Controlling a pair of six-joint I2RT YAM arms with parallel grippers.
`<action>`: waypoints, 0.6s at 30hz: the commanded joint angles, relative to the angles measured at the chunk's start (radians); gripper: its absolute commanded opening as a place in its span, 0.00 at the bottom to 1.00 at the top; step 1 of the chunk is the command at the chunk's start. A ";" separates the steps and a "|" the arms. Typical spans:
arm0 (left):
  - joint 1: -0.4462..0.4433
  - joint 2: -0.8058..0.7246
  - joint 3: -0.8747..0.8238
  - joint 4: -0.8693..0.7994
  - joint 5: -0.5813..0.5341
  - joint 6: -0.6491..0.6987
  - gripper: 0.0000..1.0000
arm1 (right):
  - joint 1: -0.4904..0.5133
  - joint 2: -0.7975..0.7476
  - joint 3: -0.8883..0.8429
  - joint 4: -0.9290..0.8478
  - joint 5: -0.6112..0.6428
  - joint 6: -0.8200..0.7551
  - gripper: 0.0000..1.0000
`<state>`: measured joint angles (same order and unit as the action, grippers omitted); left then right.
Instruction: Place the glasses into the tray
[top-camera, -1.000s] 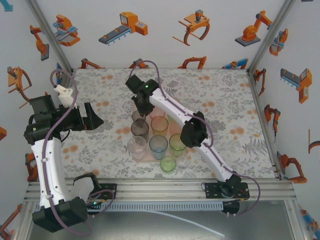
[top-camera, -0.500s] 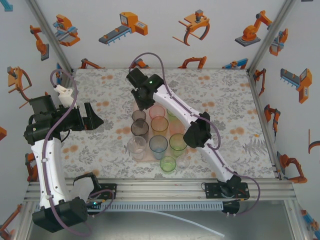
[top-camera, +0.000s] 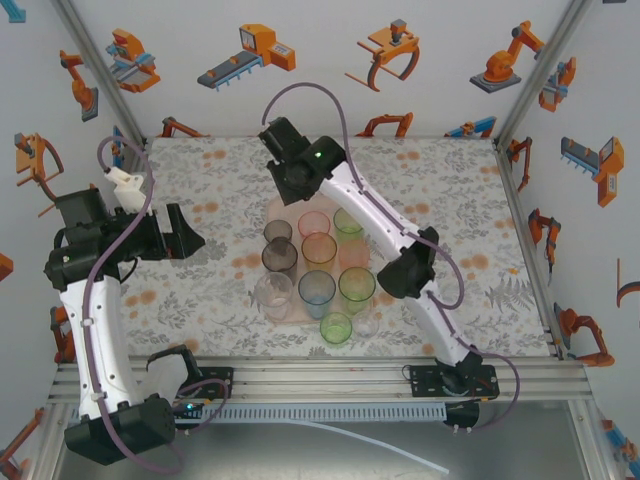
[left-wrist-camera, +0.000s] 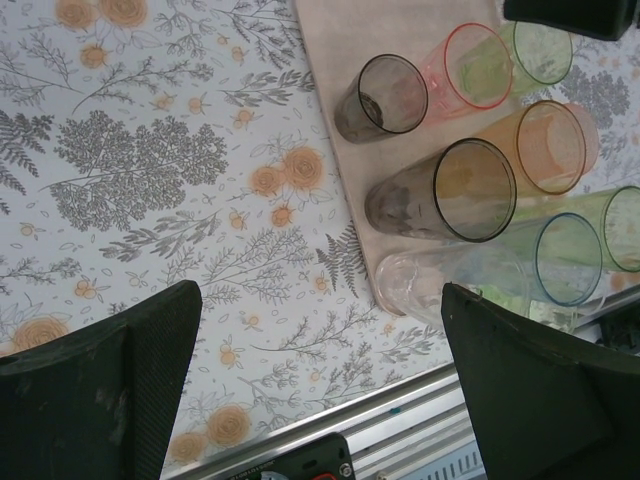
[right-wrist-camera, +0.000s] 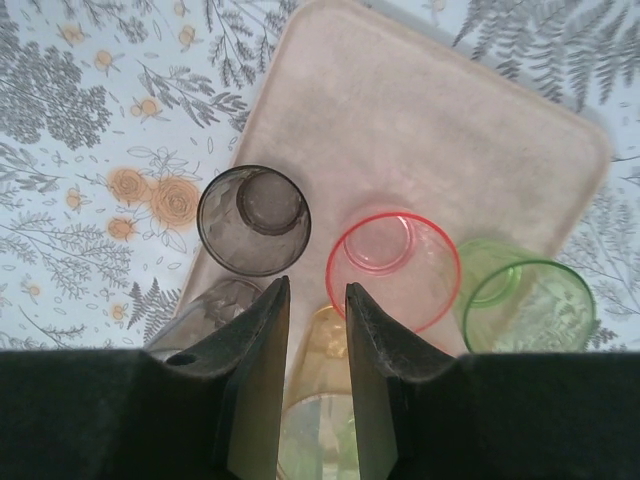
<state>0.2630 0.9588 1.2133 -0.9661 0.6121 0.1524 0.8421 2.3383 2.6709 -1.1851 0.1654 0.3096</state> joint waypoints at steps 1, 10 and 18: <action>-0.009 -0.009 0.045 -0.045 -0.011 0.044 0.97 | -0.005 -0.116 0.029 -0.011 0.070 -0.021 0.31; -0.073 -0.011 0.067 -0.075 -0.046 0.074 0.97 | -0.010 -0.367 -0.192 -0.042 0.195 -0.004 0.31; -0.094 -0.027 0.083 -0.111 -0.066 0.104 0.97 | -0.024 -0.663 -0.467 -0.112 0.331 0.079 0.31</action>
<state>0.1753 0.9512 1.2850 -1.0405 0.5472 0.2203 0.8265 1.7767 2.2681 -1.2510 0.4114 0.3347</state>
